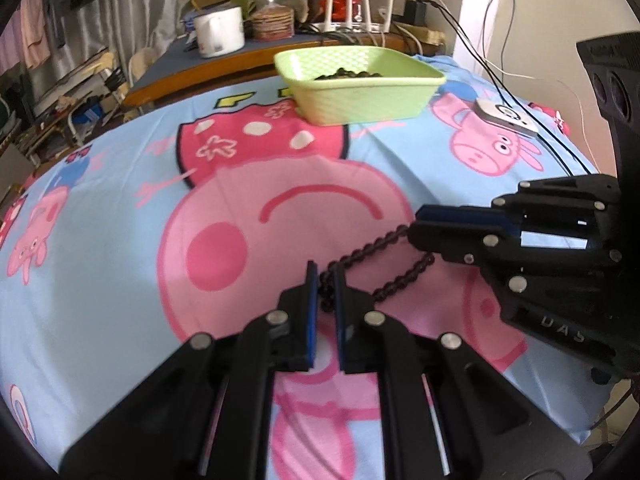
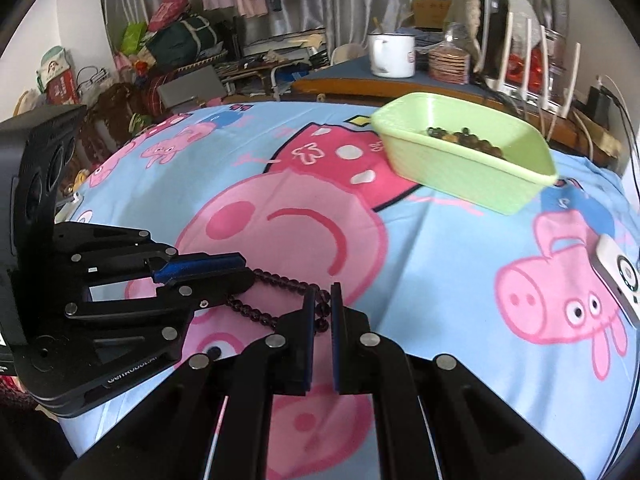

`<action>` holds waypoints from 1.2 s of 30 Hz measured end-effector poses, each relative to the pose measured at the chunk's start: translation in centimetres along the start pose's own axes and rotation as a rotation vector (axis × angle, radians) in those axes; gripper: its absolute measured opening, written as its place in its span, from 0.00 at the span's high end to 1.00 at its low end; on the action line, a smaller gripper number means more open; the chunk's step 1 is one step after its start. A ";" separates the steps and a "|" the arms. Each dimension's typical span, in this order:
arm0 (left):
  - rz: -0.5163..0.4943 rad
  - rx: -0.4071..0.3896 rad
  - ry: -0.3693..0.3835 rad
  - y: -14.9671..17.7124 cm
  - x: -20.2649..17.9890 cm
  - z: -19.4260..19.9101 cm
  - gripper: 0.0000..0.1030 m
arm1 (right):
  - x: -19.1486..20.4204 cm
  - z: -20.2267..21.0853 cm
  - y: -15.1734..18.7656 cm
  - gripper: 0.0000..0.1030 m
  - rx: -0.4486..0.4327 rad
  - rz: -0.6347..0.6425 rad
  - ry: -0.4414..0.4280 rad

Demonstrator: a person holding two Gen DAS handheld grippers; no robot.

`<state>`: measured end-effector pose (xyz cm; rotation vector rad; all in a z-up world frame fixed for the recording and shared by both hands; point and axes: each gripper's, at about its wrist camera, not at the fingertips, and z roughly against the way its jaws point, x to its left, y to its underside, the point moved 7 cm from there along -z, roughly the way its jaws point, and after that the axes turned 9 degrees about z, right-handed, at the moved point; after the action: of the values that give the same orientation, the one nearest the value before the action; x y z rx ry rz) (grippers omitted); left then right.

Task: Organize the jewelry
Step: 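Grasp the dark purple bead bracelet with both tools and lift it, then carry the bracelet over the green basket with both tools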

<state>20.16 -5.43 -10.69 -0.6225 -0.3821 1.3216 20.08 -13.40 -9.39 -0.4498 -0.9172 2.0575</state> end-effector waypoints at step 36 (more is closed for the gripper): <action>-0.028 -0.150 0.069 -20.3 -4.5 -7.1 0.93 | -17.2 -0.6 -10.4 1.00 -0.195 -0.182 0.163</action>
<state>39.11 -13.66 -3.33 -0.7835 -0.4339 1.2493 36.37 -22.72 -2.23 -0.6056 -1.0251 1.7482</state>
